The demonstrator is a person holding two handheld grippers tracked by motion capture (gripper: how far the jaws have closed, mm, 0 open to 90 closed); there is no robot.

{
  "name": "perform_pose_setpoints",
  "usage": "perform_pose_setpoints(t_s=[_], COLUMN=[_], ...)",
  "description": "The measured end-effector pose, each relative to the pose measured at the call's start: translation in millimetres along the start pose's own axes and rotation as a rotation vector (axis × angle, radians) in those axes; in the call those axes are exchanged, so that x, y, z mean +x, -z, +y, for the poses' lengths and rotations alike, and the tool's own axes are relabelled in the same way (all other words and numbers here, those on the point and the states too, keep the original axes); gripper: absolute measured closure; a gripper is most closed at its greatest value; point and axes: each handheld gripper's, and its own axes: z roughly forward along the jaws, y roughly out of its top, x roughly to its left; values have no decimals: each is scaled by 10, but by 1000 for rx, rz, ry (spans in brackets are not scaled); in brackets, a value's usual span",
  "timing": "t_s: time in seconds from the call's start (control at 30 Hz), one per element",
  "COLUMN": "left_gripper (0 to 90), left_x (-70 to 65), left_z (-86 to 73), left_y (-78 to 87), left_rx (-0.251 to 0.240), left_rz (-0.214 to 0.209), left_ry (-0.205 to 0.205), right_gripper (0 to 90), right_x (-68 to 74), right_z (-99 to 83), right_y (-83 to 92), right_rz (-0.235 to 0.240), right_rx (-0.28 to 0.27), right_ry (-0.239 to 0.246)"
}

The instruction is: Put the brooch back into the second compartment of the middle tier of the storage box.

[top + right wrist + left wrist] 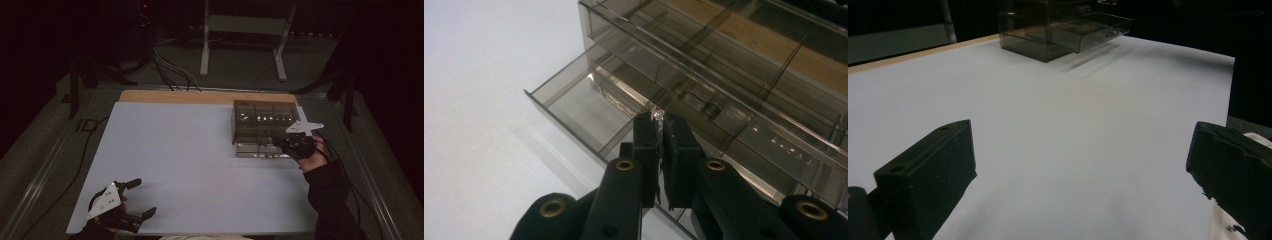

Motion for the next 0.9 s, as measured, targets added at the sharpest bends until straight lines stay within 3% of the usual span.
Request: perform_pose_setpoints(t_s=[0.5,0.9], left_gripper=[5,5], left_x=[3,6], left_z=[-2,-5], left_y=[0,3], left_rx=[1,3], left_rz=[1,2], left_ry=[1,2], right_gripper=[860,859], right_x=[-180,-182], right_z=[-137,-146], right_y=[-240,-370], right_rz=[5,14], right_rx=[30,54], right_ry=[-78,-80])
